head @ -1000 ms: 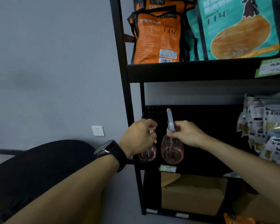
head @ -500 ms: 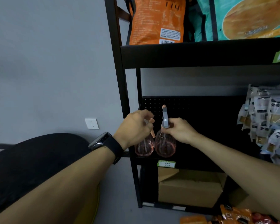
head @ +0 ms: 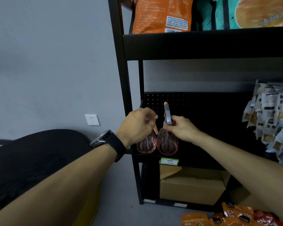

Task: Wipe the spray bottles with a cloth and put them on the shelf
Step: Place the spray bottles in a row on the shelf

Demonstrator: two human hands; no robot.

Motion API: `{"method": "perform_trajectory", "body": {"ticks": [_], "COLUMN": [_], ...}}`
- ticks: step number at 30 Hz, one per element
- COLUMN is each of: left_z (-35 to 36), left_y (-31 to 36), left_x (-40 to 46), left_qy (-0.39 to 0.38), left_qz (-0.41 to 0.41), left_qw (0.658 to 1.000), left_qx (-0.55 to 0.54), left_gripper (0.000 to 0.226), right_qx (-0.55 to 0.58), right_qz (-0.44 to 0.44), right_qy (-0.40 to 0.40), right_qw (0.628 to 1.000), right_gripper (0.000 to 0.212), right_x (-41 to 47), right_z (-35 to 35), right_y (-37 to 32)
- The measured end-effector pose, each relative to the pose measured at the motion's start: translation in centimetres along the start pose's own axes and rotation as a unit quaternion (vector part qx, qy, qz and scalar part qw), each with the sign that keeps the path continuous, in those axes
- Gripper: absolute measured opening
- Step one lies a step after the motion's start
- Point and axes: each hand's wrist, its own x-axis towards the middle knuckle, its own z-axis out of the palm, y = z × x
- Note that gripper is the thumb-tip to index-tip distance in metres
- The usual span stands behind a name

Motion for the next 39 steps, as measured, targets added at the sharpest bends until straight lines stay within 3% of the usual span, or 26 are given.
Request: {"method": "perform_trajectory", "body": {"ticks": [6,10,13,19,22,29,39], "left_z": [-0.3,-1.6,-3.0,-6.3,-8.1,-13.2,-20.8], "left_y": [0.0,0.6,1.4,2.0,1.7,-1.0,-8.4], "left_x": [-0.2,-0.8,-1.6,-3.8,-5.1,-10.0,-21.2], "left_qy": [0.002,0.004,0.007,0.019,0.028,0.057,0.126], "left_qz": [-0.006,-0.018,-0.026,-0.05,-0.066,-0.123,-0.235], "left_qw": [1.0,0.999,0.999,0.997,0.995,0.989,0.958], "left_qx": [0.018,0.036,0.04,0.059,0.068,0.065,0.106], "left_gripper": [0.022,0.023,0.025,0.03,0.031,0.03,0.031], "right_qx": [0.004,-0.003,-0.012,-0.005,0.014,0.049,0.079], "right_qz": [0.02,0.04,0.046,-0.083,-0.168,-0.31,-0.366], "right_qy": [-0.003,-0.008,0.034,0.245,0.272,0.193,0.016], "right_qw": [1.0,0.999,0.998,0.966,0.948,0.93,0.927], "right_gripper": [0.025,0.058,0.076,0.056,0.042,0.03,0.029], "right_x": [-0.6,-1.3,-2.2,-5.8,-7.2,-9.6,-11.2], "right_z": [-0.2,-0.7,-1.5,-2.9,-2.2,3.1,15.4], "right_y": [-0.2,-0.5,-1.5,-5.2,-8.3,-16.5,-26.1]}}
